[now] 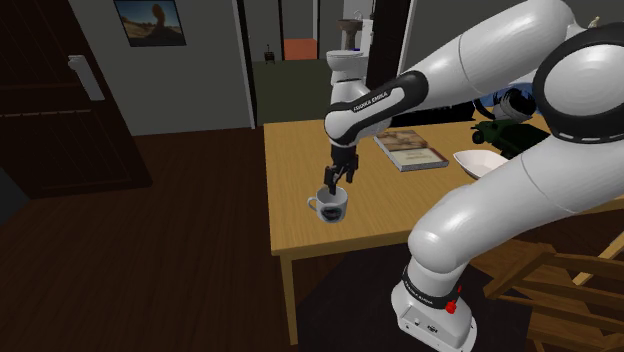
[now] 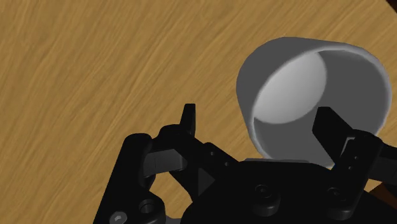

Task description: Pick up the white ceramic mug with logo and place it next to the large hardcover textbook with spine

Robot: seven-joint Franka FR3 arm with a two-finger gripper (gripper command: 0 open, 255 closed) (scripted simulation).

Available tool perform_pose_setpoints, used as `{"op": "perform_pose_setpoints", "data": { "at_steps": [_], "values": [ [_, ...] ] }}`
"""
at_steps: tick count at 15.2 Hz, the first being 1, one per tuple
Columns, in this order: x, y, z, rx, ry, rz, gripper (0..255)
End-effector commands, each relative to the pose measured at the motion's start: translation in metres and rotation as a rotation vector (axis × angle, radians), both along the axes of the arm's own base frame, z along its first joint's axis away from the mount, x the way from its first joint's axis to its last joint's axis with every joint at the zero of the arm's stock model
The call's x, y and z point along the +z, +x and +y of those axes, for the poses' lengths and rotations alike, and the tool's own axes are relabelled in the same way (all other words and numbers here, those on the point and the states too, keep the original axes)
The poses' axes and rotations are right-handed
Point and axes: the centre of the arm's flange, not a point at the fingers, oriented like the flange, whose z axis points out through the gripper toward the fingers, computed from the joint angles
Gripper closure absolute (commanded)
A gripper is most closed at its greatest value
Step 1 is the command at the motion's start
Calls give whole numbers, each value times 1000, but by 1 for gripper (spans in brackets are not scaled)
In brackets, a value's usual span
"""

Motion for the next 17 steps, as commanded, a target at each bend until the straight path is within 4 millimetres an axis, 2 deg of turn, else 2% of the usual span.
{"op": "perform_pose_setpoints", "data": {
  "at_steps": [1, 5, 12, 13, 17],
  "values": [
    [-11, 0, 0, 0, 0, 0, 0],
    [-30, -2, 1, 0, 0, 0, 0],
    [-30, -2, 1, 0, 0, 0, 0],
    [-30, -2, 1, 0, 0, 0, 255],
    [-30, -2, 1, 0, 0, 0, 255]
  ]
}}
